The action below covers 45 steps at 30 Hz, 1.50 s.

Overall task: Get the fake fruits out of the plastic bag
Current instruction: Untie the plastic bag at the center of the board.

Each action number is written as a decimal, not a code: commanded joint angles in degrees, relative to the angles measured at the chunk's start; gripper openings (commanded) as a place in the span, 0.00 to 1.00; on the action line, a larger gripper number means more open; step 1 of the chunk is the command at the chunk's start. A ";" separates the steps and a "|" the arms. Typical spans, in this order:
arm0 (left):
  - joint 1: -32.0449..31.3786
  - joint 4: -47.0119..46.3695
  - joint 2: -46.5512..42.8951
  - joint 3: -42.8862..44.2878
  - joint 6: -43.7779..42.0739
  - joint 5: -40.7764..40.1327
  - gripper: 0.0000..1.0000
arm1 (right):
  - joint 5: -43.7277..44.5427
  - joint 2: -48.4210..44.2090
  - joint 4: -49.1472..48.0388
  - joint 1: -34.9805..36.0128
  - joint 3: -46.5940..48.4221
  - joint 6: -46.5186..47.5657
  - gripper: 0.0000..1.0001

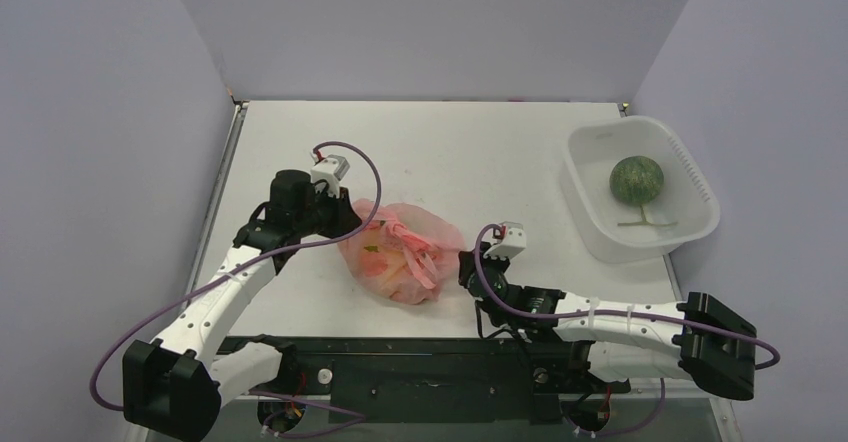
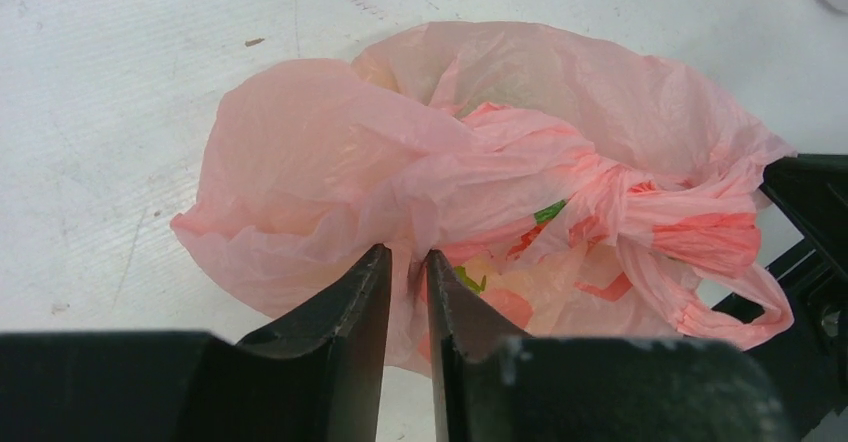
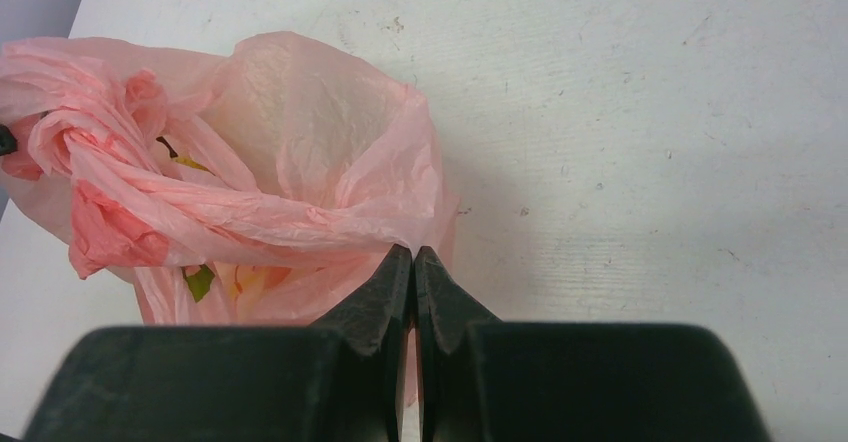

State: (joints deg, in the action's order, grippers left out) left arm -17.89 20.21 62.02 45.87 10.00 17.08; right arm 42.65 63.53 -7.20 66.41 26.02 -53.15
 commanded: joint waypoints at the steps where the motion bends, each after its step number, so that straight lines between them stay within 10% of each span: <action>1: 0.31 -4.04 -2.64 0.11 -1.40 3.87 0.25 | 0.66 -1.33 1.46 -0.16 2.05 3.71 0.00; 7: 0.31 -7.25 -5.74 0.43 1.59 8.43 0.54 | -0.51 -2.18 5.46 0.12 5.39 8.11 0.00; 18: -6.33 1.53 8.25 14.90 -15.50 14.32 0.61 | -4.23 -2.68 6.53 0.16 6.98 13.03 0.00; 28: -12.71 2.10 12.15 11.16 -18.97 10.31 0.66 | -3.49 -5.28 10.51 0.54 6.99 14.74 0.00; 39: -16.81 5.33 14.35 12.92 -17.32 -0.37 0.00 | -3.54 -8.00 9.46 0.76 5.28 11.59 0.00; 45: -16.83 0.40 8.74 9.09 -14.90 2.45 0.00 | -4.81 -11.91 6.53 0.82 -0.06 10.05 0.00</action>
State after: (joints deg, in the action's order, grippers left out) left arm -34.59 24.21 75.40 56.49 -6.61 19.25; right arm 37.67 53.67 2.33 66.85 28.38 -41.43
